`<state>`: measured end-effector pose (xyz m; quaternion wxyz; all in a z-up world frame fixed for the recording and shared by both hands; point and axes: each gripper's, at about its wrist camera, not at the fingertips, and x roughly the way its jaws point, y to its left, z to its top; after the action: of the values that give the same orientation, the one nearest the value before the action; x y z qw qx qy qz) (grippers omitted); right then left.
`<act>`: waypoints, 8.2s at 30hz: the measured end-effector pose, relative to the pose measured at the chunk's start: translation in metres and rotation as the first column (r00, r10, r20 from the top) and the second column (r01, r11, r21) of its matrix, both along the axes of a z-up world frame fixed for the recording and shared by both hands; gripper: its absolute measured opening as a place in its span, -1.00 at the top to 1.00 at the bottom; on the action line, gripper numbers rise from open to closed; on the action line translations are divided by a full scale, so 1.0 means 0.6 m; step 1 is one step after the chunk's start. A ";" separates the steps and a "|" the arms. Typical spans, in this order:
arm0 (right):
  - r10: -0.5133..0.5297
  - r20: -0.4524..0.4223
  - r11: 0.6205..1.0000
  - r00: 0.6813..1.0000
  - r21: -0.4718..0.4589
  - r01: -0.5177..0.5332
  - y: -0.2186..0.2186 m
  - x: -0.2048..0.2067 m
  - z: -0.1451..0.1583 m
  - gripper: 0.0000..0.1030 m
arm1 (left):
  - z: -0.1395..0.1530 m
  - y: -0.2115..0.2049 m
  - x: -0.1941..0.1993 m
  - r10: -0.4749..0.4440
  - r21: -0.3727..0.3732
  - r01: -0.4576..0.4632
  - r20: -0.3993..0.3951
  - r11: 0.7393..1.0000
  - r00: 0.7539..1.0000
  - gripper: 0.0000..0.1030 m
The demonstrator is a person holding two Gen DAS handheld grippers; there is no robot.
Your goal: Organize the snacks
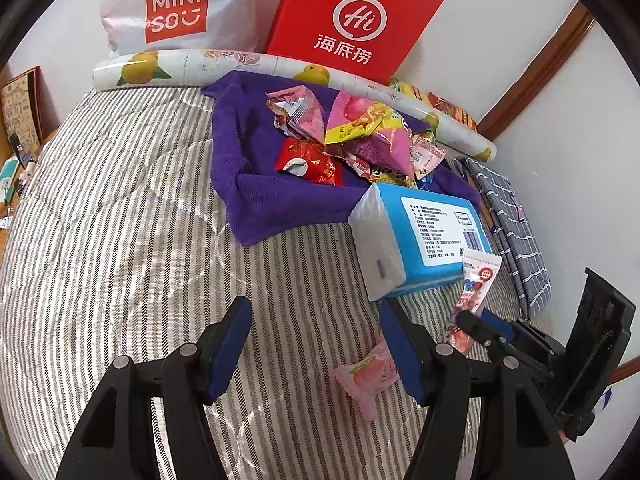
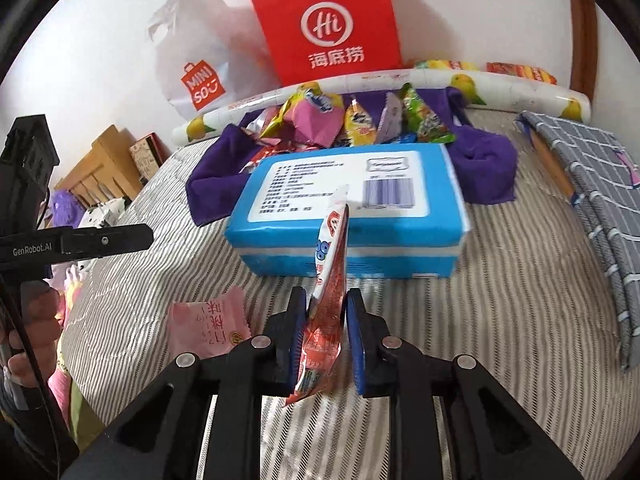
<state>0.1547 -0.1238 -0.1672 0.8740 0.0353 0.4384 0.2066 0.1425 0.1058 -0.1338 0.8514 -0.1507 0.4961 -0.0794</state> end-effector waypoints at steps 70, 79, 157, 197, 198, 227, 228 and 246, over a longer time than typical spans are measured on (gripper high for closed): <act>-0.114 0.024 0.992 0.993 -0.056 0.115 -0.122 -0.091 0.014 0.61 | -0.049 -0.173 -0.042 -0.208 0.208 0.198 0.028 0.958 0.978 -0.03; -0.089 0.060 0.994 0.994 -0.059 0.093 -0.096 -0.083 0.056 0.61 | 0.008 -0.166 -0.036 -0.197 0.187 0.180 0.078 0.966 0.977 -0.03; -0.123 0.060 0.989 0.991 -0.074 0.127 -0.056 0.345 0.044 0.60 | 0.068 0.023 0.300 0.060 0.099 -0.072 0.120 0.992 0.991 -0.03; -0.052 0.063 0.985 0.997 -0.164 0.062 -0.023 0.336 0.023 0.34 | -0.014 -0.022 0.320 0.005 0.127 -0.009 0.028 0.992 1.000 -0.05; -0.053 0.061 0.985 0.997 -0.163 0.062 -0.023 0.336 0.023 0.32 | -0.014 -0.022 0.320 0.003 0.125 -0.007 0.026 0.992 1.000 -0.05; -0.081 0.183 0.993 0.980 -0.074 0.095 -0.005 0.182 0.171 -0.22 | 0.121 -0.073 0.177 -0.068 0.167 0.051 0.098 0.985 0.993 -0.41; -0.098 0.187 0.991 0.977 -0.075 0.114 -0.007 0.165 0.181 -0.22 | 0.126 -0.077 0.168 -0.070 0.169 0.052 0.103 0.984 0.992 -0.42; -0.222 0.229 0.971 0.948 -0.039 0.236 -0.063 -0.037 0.282 -0.56 | 0.229 -0.130 -0.009 -0.064 0.173 0.022 0.239 0.985 0.969 -0.76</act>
<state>0.1328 -0.1617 0.0018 0.9364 0.0338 0.3371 0.0919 0.1369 0.0277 0.0034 0.9137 -0.0562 0.3957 -0.0736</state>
